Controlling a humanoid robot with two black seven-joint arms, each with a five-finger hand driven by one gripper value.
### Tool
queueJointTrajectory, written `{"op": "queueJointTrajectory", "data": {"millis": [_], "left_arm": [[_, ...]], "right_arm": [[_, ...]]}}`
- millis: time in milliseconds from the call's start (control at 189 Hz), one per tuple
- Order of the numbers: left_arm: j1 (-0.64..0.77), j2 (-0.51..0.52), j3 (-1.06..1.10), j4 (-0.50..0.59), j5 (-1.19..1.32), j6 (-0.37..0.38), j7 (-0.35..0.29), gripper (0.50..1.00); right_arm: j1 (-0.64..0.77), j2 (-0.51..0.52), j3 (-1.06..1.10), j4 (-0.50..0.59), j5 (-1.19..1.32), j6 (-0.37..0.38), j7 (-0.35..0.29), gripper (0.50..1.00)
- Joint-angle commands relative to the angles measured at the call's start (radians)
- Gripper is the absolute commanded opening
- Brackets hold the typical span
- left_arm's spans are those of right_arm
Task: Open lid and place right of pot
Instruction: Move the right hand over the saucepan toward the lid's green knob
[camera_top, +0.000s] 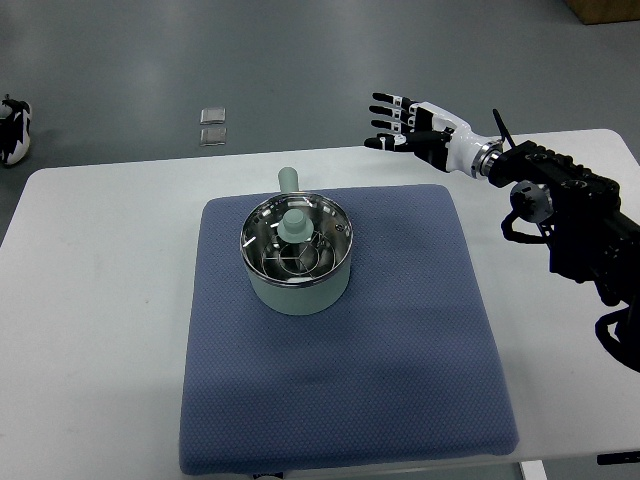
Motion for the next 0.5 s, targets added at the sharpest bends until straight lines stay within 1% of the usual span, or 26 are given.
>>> {"op": "queueJointTrajectory", "data": {"millis": [0,79,217,391,444,449,497], "left_arm": [[0.000,0.000,0.000,0.003,0.000,0.003,-0.002,1.000],[0.000,0.000,-0.001,0.005,0.000,0.005,-0.003,1.000],[0.000,0.000,0.005,0.010,0.000,0.005,0.000,1.000],[0.000,0.000,0.005,0.007,0.000,0.005,0.000,1.000],[0.000,0.000,0.005,0.007,0.000,0.005,0.000,1.000],[0.000,0.000,0.005,0.007,0.000,0.005,0.000,1.000],[0.000,0.000,0.005,0.007,0.000,0.005,0.000,1.000]], "right_arm": [[0.002,0.000,-0.005,0.000,0.000,0.000,0.000,0.954],[0.002,0.000,-0.005,0.002,0.000,0.000,0.000,0.954],[0.034,0.000,-0.067,0.021,-0.052,0.000,0.003,0.954],[0.146,0.000,-0.169,0.028,-0.204,0.000,0.006,0.954],[0.146,0.000,-0.170,0.028,-0.204,0.000,0.006,0.954],[0.185,0.000,-0.198,0.035,-0.256,0.000,0.006,0.952],[0.216,0.000,-0.220,0.051,-0.299,0.000,0.006,0.954]]}}
